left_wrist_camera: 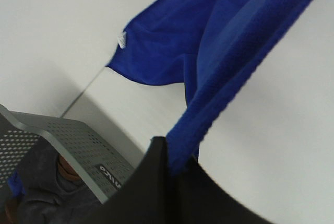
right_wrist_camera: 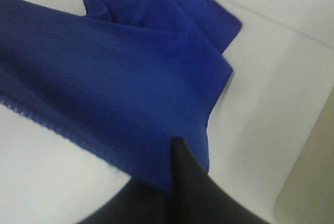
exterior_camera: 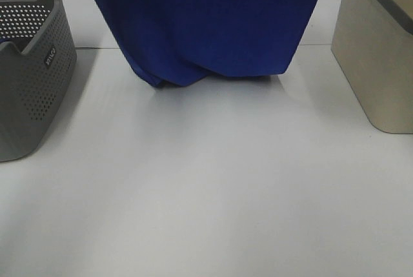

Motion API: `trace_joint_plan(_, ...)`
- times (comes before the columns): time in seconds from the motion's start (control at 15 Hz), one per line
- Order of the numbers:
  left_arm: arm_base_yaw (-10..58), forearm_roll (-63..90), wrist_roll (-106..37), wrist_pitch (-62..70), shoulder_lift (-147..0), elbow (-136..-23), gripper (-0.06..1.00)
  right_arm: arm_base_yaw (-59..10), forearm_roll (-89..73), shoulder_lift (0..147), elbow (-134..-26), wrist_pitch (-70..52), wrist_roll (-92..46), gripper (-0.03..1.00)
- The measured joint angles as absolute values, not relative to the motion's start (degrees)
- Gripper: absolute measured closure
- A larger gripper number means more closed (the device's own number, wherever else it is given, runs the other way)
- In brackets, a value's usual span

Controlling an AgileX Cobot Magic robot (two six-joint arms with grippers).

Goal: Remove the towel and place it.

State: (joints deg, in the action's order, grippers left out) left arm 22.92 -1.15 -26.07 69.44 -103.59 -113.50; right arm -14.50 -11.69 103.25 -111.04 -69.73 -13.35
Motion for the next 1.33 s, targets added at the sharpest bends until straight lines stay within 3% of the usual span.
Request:
trace_joint_plan(0.4, 23.0, 7.7, -30.0, 68.7, -89.0, -86.6, 0.94, -15.1, -14.4, 87.0, -83.6, -69.4, -13.3, 0.95)
trace_joint_plan(0.67, 23.4, 15.4, -30.0, 67.9, -81.8, -72.0, 0.94, -15.1, -15.8, 79.1, -71.3, -69.4, -12.3, 0.95)
trace_joint_plan(1.33, 34.1, 21.0, -21.0, 67.8, -76.1, -48.4, 0.94, -15.1, -26.8, 71.3, -44.1, -69.4, -10.4, 0.95)
